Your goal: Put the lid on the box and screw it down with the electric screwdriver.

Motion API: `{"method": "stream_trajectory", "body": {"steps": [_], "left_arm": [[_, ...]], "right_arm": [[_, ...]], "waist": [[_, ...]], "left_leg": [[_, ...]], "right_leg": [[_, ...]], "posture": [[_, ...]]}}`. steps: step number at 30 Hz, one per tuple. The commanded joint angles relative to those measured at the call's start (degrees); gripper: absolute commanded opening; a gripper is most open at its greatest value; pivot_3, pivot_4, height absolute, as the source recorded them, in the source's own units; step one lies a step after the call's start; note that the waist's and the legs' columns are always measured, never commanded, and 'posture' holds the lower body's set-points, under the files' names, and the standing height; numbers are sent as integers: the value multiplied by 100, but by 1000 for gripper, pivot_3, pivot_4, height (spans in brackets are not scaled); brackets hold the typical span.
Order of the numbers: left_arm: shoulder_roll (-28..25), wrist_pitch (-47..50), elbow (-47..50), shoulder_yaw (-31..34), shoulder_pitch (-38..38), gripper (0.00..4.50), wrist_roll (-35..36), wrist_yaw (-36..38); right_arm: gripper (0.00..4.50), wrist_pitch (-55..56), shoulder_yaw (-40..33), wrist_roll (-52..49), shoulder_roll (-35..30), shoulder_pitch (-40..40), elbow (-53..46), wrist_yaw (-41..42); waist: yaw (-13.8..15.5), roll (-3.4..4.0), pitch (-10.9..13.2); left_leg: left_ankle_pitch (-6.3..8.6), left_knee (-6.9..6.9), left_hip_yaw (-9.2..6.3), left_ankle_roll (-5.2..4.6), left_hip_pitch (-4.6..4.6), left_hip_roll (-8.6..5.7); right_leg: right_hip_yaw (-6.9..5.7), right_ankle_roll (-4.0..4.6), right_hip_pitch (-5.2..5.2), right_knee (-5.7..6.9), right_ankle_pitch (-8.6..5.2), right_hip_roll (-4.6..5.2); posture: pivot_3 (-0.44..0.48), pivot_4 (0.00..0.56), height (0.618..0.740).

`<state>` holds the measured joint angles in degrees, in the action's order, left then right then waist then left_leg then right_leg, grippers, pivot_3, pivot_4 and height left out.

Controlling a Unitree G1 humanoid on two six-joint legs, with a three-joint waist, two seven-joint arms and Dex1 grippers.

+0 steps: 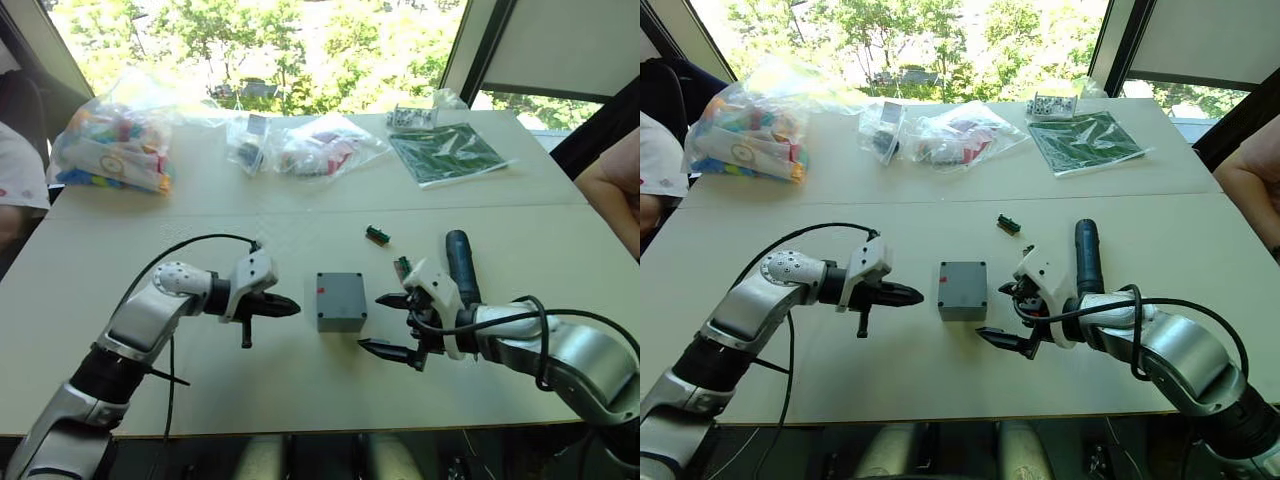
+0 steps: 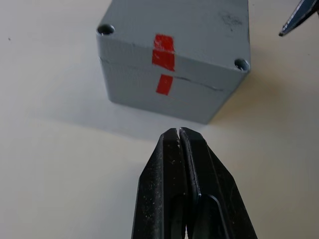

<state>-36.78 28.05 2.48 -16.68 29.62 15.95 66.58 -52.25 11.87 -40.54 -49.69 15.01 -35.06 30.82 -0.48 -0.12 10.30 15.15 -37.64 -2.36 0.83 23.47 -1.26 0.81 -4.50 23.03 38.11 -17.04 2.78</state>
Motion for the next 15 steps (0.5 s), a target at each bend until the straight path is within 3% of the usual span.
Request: {"method": "stream_trajectory", "body": {"steps": [1,8,15], "left_arm": [[348,-313,-405,-175,376,0,-197,9],[1010,-825,-1434,-208,980,0,-571,-198],[719,-866,-1513,24,977,0,-701,-170]], "right_arm": [[4447,-102,84,92,169,116,-198,67],[4447,-756,-247,-338,903,415,-316,-280],[4447,-933,-515,-145,359,407,-529,-30]], "waist": [[2,0,0],[-7,-2,-1],[-3,-2,-1]], "left_leg": [[0,-2,0,0,0,0],[1,-8,-1,-1,0,-2],[2,-9,-1,-3,3,-4]], "right_leg": [[0,0,0,1,0,-1],[0,-2,-2,4,1,-3],[0,-2,0,3,1,0]], "posture": [[0,150,740],[0,150,740],[0,150,740]]}}
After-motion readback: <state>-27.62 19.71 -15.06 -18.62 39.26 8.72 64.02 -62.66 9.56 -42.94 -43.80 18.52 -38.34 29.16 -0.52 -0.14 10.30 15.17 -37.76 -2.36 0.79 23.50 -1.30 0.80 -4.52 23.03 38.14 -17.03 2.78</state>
